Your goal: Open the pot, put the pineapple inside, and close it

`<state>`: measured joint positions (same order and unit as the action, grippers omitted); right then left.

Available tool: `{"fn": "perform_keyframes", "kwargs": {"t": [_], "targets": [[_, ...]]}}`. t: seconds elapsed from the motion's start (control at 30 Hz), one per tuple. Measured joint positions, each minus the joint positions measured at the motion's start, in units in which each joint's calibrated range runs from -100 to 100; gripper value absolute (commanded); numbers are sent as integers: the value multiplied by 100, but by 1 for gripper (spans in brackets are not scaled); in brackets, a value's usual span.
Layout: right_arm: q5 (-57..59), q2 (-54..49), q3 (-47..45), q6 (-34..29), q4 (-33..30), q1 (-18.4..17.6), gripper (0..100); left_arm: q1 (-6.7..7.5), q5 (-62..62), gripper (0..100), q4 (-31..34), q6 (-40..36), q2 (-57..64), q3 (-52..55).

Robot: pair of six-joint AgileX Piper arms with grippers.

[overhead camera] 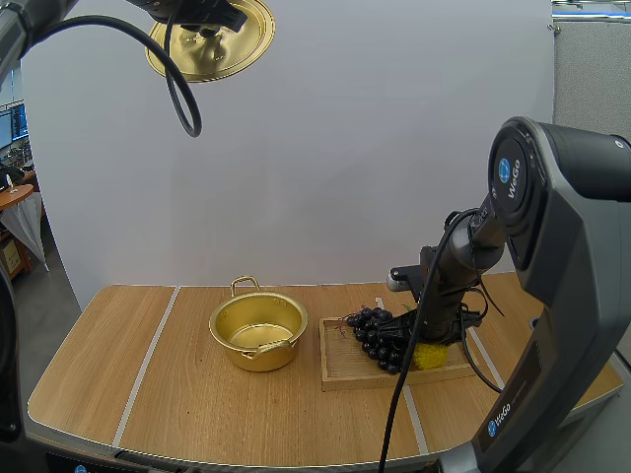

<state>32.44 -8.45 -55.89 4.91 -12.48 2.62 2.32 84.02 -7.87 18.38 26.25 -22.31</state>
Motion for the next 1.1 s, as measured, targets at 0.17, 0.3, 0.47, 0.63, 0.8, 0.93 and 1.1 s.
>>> {"fn": "perform_keyframes", "kwargs": {"t": [0.17,0.3,0.47,0.63,0.8,0.93,1.1], "targets": [[0,0,0,0,0,0,100,0,0,0,0,0,0,0],[0,0,0,0,0,0,100,0,0,0,0,0,0,0],[21,0,0,0,24,0,0,0,0,0,0,0,0,0],[33,0,0,0,48,0,0,0,0,0,0,0,0,0],[42,-333,0,0,100,0,0,0,0,0,0,0,0,0],[54,-1074,0,9,113,0,0,0,0,0,0,0,0,0],[319,-2148,310,139,171,-96,0,0,0,0,0,0,0,0]]}}
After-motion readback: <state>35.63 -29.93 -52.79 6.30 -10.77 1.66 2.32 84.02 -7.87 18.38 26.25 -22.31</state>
